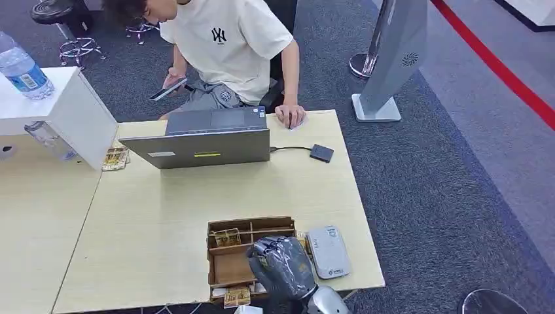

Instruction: Pass the card to the sensor for recognition and then transmit it.

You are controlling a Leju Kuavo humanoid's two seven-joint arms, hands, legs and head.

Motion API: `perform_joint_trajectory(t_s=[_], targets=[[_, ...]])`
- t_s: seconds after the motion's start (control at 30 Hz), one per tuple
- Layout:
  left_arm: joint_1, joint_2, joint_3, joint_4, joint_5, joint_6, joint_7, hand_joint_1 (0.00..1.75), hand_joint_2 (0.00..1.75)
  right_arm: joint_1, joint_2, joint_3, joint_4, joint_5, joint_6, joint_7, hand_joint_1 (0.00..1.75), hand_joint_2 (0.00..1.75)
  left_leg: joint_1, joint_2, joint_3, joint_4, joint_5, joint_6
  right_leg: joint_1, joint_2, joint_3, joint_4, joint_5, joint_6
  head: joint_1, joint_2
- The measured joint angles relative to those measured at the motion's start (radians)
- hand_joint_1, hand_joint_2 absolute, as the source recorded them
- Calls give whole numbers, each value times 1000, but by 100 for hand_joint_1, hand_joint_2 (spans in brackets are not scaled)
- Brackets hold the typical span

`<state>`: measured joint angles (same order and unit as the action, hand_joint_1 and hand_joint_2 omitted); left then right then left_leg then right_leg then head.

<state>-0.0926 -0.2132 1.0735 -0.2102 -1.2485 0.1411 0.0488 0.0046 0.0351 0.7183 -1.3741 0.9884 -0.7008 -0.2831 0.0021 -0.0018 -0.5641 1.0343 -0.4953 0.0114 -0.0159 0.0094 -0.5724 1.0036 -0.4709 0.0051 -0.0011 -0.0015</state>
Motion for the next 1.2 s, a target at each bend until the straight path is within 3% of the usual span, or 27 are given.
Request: perform_joint_trajectory(t_s=[0.17,0.23,0.83,1.2], targets=[[0,0,0,0,-3,0,1,0,0,7,13,-24,-16,2,0,-6,159,175,0,0,0,0,0,0,0,0,0,0,0,0,0,0],[0,0,0,0,-8,0,1,0,0,11,18,-34,-24,2,0,-12,175,175,0,0,0,0,0,0,0,0,0,0,0,0,0,0],[0,0,0,0,-29,-12,1,0,0,15,62,-106,-148,-9,0,-44,175,175,0,0,-1,0,0,0,0,0,0,0,0,0,0,0],[0,1,-3,0,-52,-19,0,0,0,-74,75,-149,-177,-103,2,-31,175,175,0,0,-1,0,0,0,0,0,0,0,0,0,0,0]])
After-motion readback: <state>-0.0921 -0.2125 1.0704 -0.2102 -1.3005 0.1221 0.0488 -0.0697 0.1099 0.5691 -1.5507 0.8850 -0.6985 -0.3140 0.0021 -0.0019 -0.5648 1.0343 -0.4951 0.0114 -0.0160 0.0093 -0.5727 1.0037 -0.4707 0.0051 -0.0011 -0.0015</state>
